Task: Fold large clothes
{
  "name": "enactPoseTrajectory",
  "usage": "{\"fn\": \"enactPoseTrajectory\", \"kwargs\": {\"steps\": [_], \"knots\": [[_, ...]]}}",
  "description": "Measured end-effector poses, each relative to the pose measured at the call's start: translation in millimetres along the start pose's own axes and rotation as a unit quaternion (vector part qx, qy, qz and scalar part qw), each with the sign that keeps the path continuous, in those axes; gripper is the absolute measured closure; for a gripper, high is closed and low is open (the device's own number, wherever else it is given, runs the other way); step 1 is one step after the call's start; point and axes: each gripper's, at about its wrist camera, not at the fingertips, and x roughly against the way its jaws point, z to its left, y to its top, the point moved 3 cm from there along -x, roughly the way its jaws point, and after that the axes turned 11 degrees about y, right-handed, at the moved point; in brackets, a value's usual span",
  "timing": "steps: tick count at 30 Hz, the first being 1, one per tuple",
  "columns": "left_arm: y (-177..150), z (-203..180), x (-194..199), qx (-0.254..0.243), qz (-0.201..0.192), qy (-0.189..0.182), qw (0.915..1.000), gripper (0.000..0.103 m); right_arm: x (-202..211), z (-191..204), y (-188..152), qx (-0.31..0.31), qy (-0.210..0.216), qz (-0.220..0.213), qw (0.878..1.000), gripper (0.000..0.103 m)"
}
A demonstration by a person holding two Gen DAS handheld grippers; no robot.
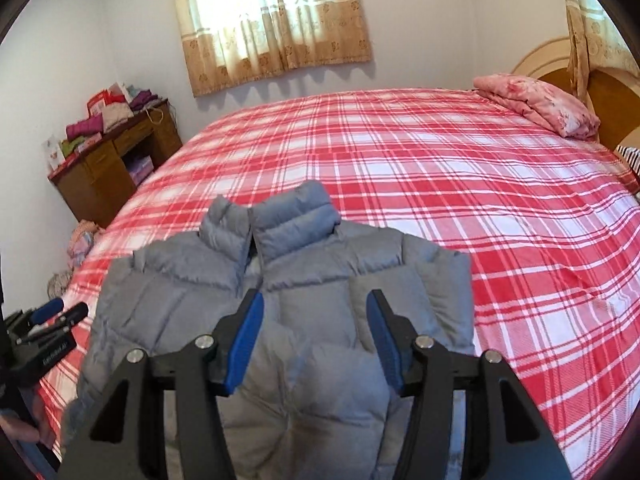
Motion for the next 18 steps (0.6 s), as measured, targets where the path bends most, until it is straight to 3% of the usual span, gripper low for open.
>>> {"fn": "enactPoseTrajectory", "kwargs": {"steps": [2,4,9,14,18], "knots": [[4.3,-0.1,1.4,0.007,-0.004,-0.006,1.0000,0.053,2.0,-2.1,3.5,-0.007,0.002,-0.008,1.000,0.037],[11.4,-2.1,4.4,0.003,-0.014,-0.005,0.9999,0.053,0.7,-5.0,11.1,-0.013,0.006,-0.013,1.000,0.020],[41.3,-10.7,-2.1,-0.001,-0.029,-0.003,0.9996,0.045,-20.0,-13.8,47.4,-0.034,0.010,-0.003,0.999,0.019],[58.7,-22.2,-23.9,-0.018,-0.053,0.054,0.9970,0.037,-65.4,-22.3,81.8,-0.082,0.018,0.045,0.995,0.019],[51.1,-34.7,-60.8,-0.014,-0.010,0.030,0.9994,0.037,-108.4,-26.4,88.7,-0.117,0.021,0.086,0.989,0.019]]}}
